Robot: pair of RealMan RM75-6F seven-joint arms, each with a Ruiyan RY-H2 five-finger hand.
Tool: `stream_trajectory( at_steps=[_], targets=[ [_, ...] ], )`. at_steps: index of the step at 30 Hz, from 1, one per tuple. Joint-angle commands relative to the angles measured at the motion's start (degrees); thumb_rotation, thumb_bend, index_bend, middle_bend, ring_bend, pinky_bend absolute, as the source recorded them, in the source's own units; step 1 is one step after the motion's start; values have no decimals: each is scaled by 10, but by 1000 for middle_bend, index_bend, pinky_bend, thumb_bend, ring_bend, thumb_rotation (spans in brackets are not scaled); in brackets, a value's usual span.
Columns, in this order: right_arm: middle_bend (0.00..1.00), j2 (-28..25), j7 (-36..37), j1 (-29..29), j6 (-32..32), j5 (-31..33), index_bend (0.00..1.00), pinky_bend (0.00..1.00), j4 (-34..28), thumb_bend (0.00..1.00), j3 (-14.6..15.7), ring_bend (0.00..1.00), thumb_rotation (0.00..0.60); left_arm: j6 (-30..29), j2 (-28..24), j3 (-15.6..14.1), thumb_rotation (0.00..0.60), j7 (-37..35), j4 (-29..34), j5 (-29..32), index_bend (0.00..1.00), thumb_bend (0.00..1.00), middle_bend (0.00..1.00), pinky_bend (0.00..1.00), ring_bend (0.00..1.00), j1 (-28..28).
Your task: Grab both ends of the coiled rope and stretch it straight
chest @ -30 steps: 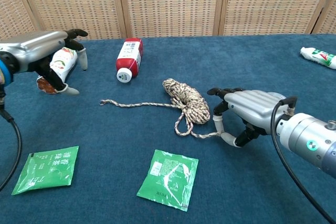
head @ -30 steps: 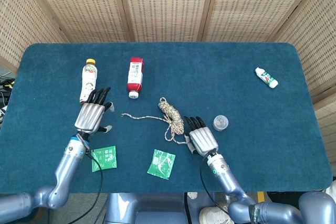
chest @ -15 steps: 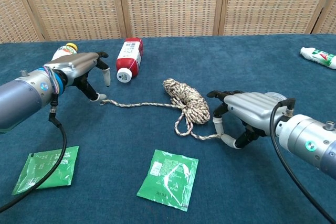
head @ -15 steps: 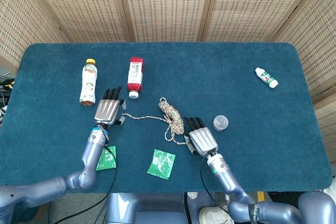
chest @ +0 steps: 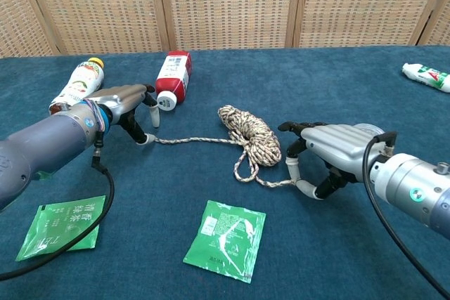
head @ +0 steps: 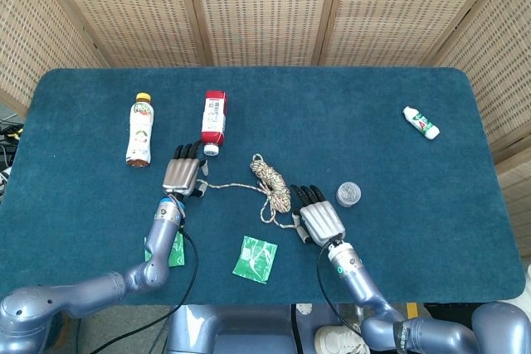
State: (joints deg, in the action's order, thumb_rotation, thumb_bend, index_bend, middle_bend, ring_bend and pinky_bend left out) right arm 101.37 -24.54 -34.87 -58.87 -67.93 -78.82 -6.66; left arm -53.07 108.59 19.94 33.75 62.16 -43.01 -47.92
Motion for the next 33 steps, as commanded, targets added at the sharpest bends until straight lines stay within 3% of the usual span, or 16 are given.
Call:
stream_trajectory(
  at_steps=[1,11,26,33],
  targets=[
    [0,1,2,0,1,1,692,0,0,464,-1,0,600,5,10,1,600,-9,-17,6,493,346,0,0,0,-4],
    [0,1,6,0,2,0,692,0,4,465,-3,0,600,0,27,6,600,-40,-45,0,504,382,0,0,0,-8],
    [0,-2,13,2,3,-1,692,0,5,465,-4,0,600,13,36,2,600,-29,-66,18,505,383,0,0,0,-13],
    [0,-2,13,2,3,-2,693,0,5,464,-5,0,600,10,39,0,600,-29,-69,15,572,412,0,0,0,-14]
  ],
)
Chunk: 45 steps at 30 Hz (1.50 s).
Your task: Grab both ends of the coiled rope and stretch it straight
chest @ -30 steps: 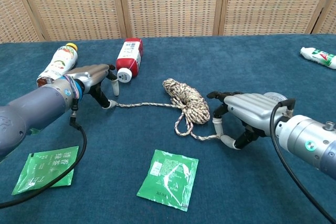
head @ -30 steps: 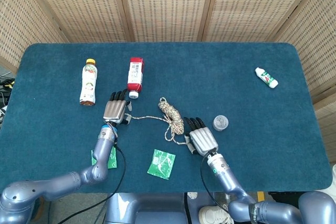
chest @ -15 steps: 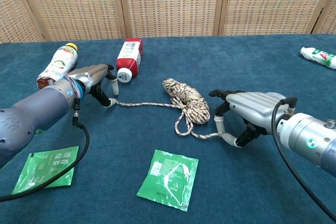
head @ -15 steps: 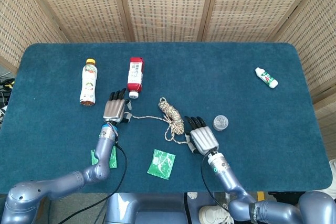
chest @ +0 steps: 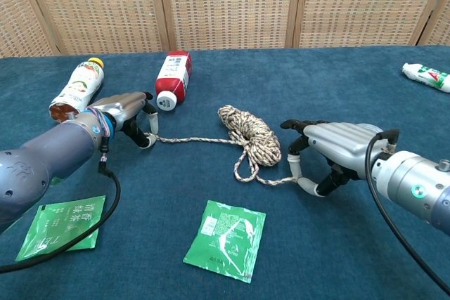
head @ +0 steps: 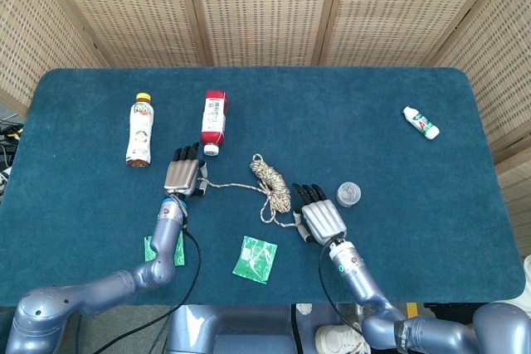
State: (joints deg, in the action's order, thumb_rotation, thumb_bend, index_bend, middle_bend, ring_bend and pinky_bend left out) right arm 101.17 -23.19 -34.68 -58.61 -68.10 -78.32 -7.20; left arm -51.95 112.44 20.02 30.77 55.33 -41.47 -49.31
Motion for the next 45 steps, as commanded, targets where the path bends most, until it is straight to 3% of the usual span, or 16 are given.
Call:
stream_trajectory(
  at_steps=[1,20,31,45],
  targets=[
    [0,0,0,0,0,1,693,0,0,465,0,0,600,-1,2,-1,600,1,-2,0,582,428,0,0,0,0],
    [0,-7,6,4,-9,-5,695,0,-5,465,-3,0,600,-21,-18,-2,600,0,20,-17,703,551,0,0,0,8],
    [0,-41,2,12,-34,-13,700,0,-32,465,-13,0,600,-49,-80,-8,600,-8,81,-51,719,552,0,0,0,27],
    [0,-136,16,49,-69,-9,702,0,-14,465,-17,0,600,-70,-197,-27,600,-41,149,-103,725,551,0,0,0,66]
  ],
)
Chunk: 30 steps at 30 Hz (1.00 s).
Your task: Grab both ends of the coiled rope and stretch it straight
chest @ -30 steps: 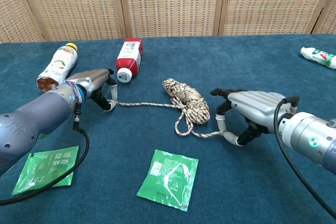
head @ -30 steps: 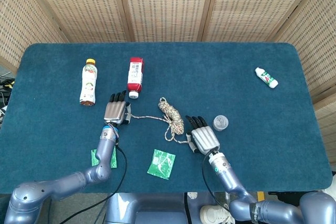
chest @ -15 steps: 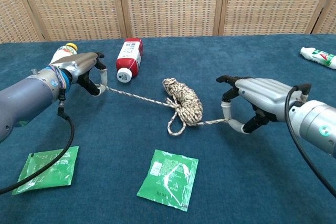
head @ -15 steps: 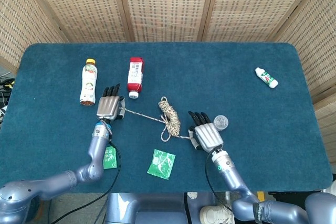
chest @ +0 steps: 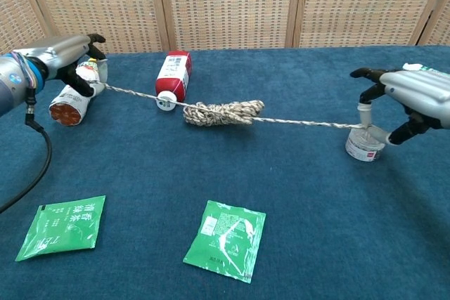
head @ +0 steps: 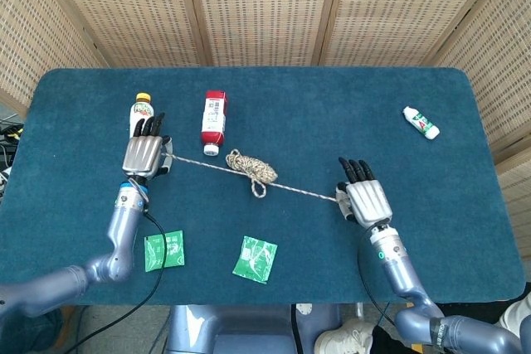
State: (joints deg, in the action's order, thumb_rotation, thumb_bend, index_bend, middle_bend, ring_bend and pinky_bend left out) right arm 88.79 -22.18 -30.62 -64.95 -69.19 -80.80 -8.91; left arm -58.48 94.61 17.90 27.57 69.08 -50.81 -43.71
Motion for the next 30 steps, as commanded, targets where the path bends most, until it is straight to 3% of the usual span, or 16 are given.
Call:
stream_trajectory(
  at_steps=[1,10,21,23,24,25,26,27,28,29,30],
  targets=[
    [0,-18,10,11,-7,3,703,0,17,465,0,0,600,-6,-27,-8,600,-14,15,-14,725,551,0,0,0,14],
    [0,-47,46,30,-11,24,702,0,62,466,-15,0,600,-12,-76,-21,600,-34,31,-27,725,551,0,0,0,38],
    [0,-56,61,39,-3,38,702,0,90,463,-20,0,600,-1,-81,-25,600,-48,14,-14,726,551,0,0,0,47],
    [0,-56,63,40,-3,35,688,0,89,452,-19,0,600,3,-81,-26,600,-53,13,-14,709,514,0,0,0,47],
    [0,-57,67,41,-4,32,626,0,88,423,-19,0,600,5,-82,-27,600,-57,15,-15,671,458,0,0,0,48],
    [0,-58,71,41,-3,29,543,0,86,377,-17,0,600,7,-85,-27,600,-60,17,-16,544,317,0,0,0,49],
    [0,-60,75,42,0,28,369,0,83,272,-16,0,600,10,-87,-28,600,-63,19,-17,341,160,0,0,0,50],
    [0,-63,80,43,3,29,186,0,78,147,-17,0,600,13,-91,-30,600,-66,23,-18,211,77,0,0,0,51],
    [0,-66,93,44,1,28,61,0,66,52,-20,0,600,16,-99,-30,600,-72,32,-19,65,9,0,0,0,54],
    [0,-69,99,46,-2,25,19,0,62,17,-21,0,600,17,-105,-31,600,-76,38,-21,2,0,0,0,0,56],
    [0,-71,108,47,-6,21,0,0,57,0,-23,0,600,15,-111,-30,600,-81,46,-23,0,0,0,0,0,58]
  ],
)
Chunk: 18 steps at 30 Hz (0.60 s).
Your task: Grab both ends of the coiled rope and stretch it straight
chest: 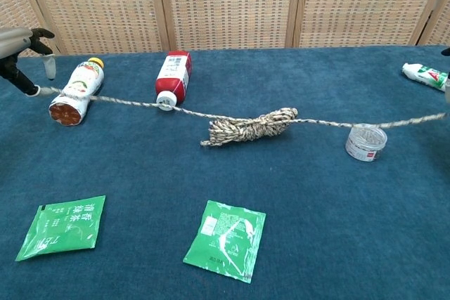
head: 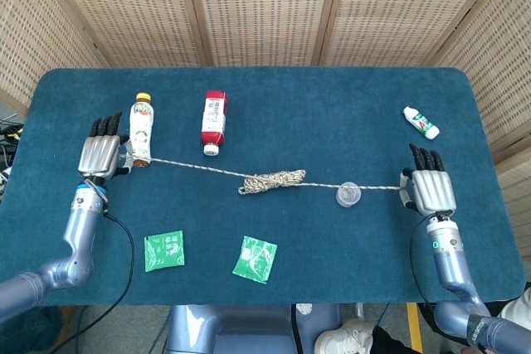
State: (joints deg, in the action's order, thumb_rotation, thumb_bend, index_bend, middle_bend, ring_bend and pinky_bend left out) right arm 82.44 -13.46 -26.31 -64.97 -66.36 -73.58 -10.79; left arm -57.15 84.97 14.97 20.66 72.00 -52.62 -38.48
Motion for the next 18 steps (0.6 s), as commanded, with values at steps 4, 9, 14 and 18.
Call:
stream_trajectory(
  at_steps=[4,9,14,18],
  targets=[
    [0,-23,62,15,-35,-36,0,0,-42,0,-8,0,600,-22,-44,2,600,-41,55,-27,0,0,0,0,0,23],
    [0,-72,132,49,-103,-111,0,0,-89,0,8,0,600,-84,-124,2,600,-77,159,-65,0,0,0,0,0,72],
    [0,-102,148,84,-150,-166,0,0,-122,0,41,0,600,-178,-190,-38,600,-23,267,-92,0,0,0,0,0,140],
    [0,-109,142,112,-190,-191,0,0,-147,0,58,0,600,-234,-208,-77,600,-25,315,-124,0,0,0,0,0,195]
  ],
)
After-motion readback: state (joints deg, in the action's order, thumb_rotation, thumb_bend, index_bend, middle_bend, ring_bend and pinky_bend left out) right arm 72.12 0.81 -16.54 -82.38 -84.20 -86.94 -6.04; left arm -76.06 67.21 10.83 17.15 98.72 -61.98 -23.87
